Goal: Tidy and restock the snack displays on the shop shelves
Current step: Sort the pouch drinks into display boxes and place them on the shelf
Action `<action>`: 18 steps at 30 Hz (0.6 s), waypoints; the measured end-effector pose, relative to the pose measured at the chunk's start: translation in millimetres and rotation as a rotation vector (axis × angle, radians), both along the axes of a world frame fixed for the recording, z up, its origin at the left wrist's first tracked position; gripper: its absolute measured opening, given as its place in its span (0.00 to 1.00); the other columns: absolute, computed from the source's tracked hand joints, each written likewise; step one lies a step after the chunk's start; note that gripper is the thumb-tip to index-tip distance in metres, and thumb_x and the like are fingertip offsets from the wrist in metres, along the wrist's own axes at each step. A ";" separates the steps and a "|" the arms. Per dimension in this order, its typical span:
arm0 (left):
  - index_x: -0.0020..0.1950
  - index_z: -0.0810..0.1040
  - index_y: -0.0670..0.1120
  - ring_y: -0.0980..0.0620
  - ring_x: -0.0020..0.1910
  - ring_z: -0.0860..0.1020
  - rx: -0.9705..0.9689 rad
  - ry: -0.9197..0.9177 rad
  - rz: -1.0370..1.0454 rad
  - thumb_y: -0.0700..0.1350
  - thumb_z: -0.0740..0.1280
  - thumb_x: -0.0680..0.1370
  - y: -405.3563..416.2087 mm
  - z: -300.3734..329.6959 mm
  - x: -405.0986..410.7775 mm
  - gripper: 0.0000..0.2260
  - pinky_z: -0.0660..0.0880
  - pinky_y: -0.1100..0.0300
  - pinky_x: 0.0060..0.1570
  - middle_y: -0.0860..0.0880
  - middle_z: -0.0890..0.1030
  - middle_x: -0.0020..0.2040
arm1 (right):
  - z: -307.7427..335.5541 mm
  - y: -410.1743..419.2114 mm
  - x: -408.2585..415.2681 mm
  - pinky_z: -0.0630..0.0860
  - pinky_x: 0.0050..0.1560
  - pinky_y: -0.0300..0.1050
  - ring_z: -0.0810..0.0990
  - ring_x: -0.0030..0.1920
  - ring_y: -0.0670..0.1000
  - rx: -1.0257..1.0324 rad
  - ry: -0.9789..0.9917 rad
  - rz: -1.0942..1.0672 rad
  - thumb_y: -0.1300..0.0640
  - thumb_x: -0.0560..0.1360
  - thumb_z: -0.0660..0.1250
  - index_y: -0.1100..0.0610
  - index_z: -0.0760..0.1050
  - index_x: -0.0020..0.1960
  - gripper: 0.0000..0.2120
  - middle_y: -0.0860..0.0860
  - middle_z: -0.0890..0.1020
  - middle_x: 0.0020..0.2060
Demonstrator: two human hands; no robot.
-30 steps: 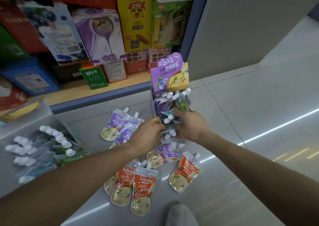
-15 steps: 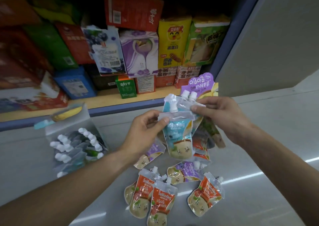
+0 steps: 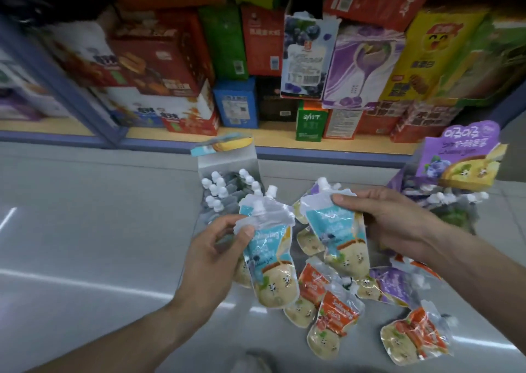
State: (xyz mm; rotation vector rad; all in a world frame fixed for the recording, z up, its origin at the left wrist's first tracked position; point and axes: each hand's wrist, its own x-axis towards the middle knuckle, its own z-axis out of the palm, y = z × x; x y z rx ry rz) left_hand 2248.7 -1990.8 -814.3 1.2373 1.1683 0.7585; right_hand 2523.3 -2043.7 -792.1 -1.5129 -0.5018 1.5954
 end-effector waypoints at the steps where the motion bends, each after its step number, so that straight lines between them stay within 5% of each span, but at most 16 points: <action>1: 0.51 0.84 0.47 0.53 0.45 0.86 0.006 0.015 0.025 0.39 0.70 0.80 0.5 -1.9 -4.8 0.04 0.81 0.62 0.39 0.51 0.87 0.46 | 0.8 3.1 -7.8 0.82 0.52 0.48 0.86 0.46 0.55 -0.031 0.032 0.011 0.56 0.72 0.72 0.65 0.83 0.54 0.16 0.62 0.86 0.50; 5: 0.53 0.83 0.47 0.49 0.45 0.85 0.009 0.009 0.152 0.40 0.72 0.79 -4.8 -9.6 -11.8 0.04 0.83 0.56 0.42 0.49 0.87 0.45 | -4.3 7.7 -61.4 0.78 0.64 0.58 0.83 0.59 0.60 -0.135 0.218 -0.005 0.56 0.77 0.69 0.64 0.79 0.64 0.19 0.62 0.84 0.57; 9: 0.61 0.74 0.50 0.41 0.47 0.86 -0.147 -0.124 0.243 0.35 0.74 0.77 -20.8 -15.7 -6.6 0.18 0.85 0.43 0.43 0.41 0.87 0.49 | -23.0 0.9 -105.6 0.84 0.50 0.56 0.85 0.55 0.60 -0.224 0.367 -0.042 0.54 0.83 0.61 0.61 0.78 0.65 0.16 0.60 0.85 0.56; 12: 0.63 0.74 0.53 0.39 0.47 0.86 -0.249 -0.032 0.302 0.38 0.77 0.74 -27.8 -30.1 -10.4 0.23 0.84 0.39 0.47 0.38 0.85 0.48 | -34.9 -7.5 -116.6 0.78 0.61 0.62 0.84 0.57 0.63 -0.261 0.381 0.020 0.53 0.79 0.65 0.58 0.77 0.66 0.17 0.61 0.85 0.56; 14: 0.63 0.77 0.50 0.40 0.48 0.86 -0.278 -0.002 0.267 0.39 0.77 0.75 -28.7 -34.5 -16.3 0.19 0.83 0.40 0.50 0.38 0.85 0.49 | -44.3 -11.9 -118.6 0.73 0.66 0.67 0.82 0.60 0.66 -0.215 0.337 0.123 0.59 0.70 0.71 0.59 0.78 0.65 0.23 0.63 0.84 0.58; 18: 0.56 0.83 0.46 0.49 0.51 0.86 -0.207 -0.063 0.115 0.34 0.71 0.78 -20.2 -31.7 -26.8 0.10 0.84 0.54 0.47 0.46 0.87 0.52 | -49.6 -5.8 -129.9 0.81 0.55 0.66 0.86 0.53 0.59 -0.070 -0.074 0.092 0.69 0.59 0.78 0.53 0.70 0.65 0.38 0.57 0.85 0.52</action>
